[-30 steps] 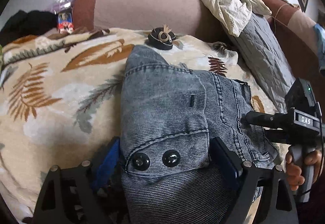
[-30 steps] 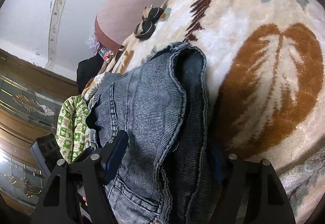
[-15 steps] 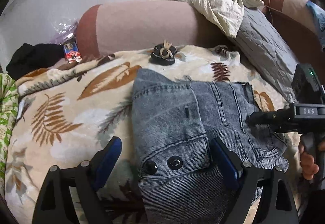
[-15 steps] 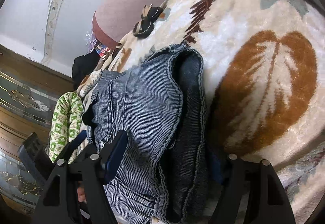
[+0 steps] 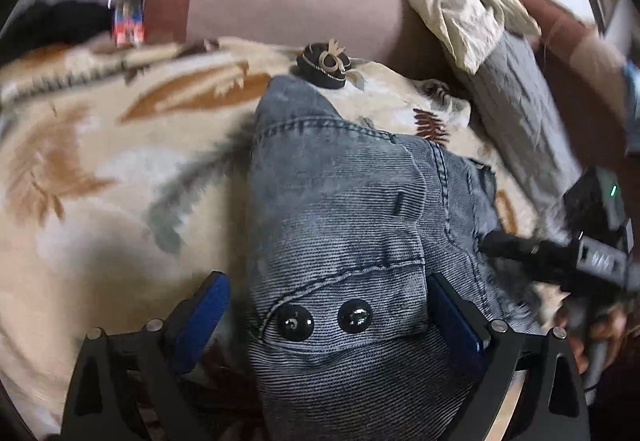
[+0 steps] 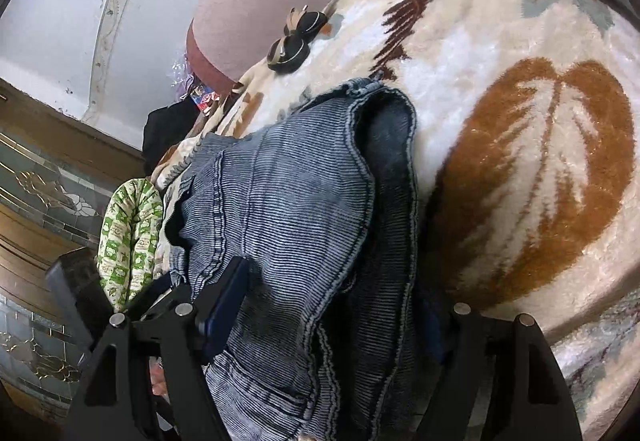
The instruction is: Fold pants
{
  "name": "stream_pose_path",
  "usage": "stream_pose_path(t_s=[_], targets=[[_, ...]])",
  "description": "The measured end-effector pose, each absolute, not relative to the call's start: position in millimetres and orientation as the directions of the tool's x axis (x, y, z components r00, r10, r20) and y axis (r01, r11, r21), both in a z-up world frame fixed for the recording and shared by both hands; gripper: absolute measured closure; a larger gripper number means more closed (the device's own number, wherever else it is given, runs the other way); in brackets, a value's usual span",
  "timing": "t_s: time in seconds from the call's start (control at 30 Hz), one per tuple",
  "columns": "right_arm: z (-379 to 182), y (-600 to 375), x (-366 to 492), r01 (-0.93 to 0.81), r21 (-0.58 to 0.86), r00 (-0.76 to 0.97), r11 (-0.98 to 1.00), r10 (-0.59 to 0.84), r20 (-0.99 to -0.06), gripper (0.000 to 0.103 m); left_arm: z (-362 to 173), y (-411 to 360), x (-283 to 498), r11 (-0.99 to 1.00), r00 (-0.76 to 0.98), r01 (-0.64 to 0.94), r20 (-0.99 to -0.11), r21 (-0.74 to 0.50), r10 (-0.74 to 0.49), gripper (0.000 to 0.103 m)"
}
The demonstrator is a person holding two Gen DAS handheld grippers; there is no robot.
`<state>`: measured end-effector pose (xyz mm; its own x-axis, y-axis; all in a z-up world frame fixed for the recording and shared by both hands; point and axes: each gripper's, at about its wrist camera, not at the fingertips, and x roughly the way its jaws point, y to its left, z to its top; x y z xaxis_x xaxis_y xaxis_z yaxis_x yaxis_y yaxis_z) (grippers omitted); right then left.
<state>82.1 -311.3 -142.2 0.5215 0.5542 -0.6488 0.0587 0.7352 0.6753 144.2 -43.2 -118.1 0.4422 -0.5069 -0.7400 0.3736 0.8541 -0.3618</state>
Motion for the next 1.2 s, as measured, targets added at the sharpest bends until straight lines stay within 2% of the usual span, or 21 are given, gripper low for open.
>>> stream_pose_path(t_s=[0.03, 0.07, 0.13, 0.2, 0.27, 0.3, 0.33, 0.37, 0.47, 0.67, 0.97, 1.2], targets=[[-142, -309, 82, 0.050, 0.671, 0.522, 0.740, 0.553, -0.649, 0.026, -120, -43, 145, 0.844, 0.431, 0.371, -0.733, -0.387, -0.526, 0.007], [-141, -306, 82, 0.040, 0.657, 0.525, 0.753, 0.544, -0.655, 0.026, -121, -44, 144, 0.839, 0.429, 0.375, -0.728, -0.395, -0.534, 0.012], [-138, -302, 81, 0.027, 0.635, 0.527, 0.772, 0.529, -0.665, 0.028, -120, -49, 141, 0.840, 0.435, 0.391, -0.729, -0.377, -0.529, 0.017], [-135, -299, 80, 0.017, 0.620, 0.532, 0.785, 0.518, -0.670, 0.039, -116, -50, 139, 0.832, 0.442, 0.409, -0.716, -0.375, -0.541, 0.030], [-130, -297, 78, 0.006, 0.601, 0.543, 0.799, 0.502, -0.673, 0.058, -110, -48, 137, 0.826, 0.456, 0.419, -0.699, -0.378, -0.551, 0.046], [-127, -296, 77, 0.003, 0.593, 0.549, 0.805, 0.494, -0.674, 0.062, -107, -47, 136, 0.821, 0.462, 0.426, -0.689, -0.381, -0.559, 0.050], [-124, -296, 76, 0.003, 0.580, 0.557, 0.815, 0.480, -0.678, 0.070, -104, -45, 135, 0.817, 0.465, 0.433, -0.682, -0.382, -0.565, 0.056], [-120, -295, 75, -0.003, 0.578, 0.566, 0.816, 0.478, -0.672, 0.073, -100, -45, 134, 0.812, 0.469, 0.442, -0.673, -0.382, -0.572, 0.061], [-111, -293, 72, -0.017, 0.566, 0.584, 0.824, 0.468, -0.663, 0.076, -91, -45, 130, 0.810, 0.484, 0.456, -0.661, -0.368, -0.573, 0.067], [-75, -279, 63, -0.079, 0.522, 0.640, 0.849, 0.445, -0.627, 0.080, -64, -34, 119, 0.814, 0.532, 0.460, -0.624, -0.354, -0.572, 0.069], [-6, -266, 36, -0.184, 0.523, 0.757, 0.832, 0.459, -0.464, 0.080, 12, -17, 83, 0.829, 0.660, 0.478, -0.504, -0.291, -0.557, 0.069], [24, -255, 15, -0.254, 0.519, 0.787, 0.816, 0.486, -0.380, 0.080, 42, -9, 52, 0.861, 0.729, 0.455, -0.460, -0.227, -0.507, 0.069]])
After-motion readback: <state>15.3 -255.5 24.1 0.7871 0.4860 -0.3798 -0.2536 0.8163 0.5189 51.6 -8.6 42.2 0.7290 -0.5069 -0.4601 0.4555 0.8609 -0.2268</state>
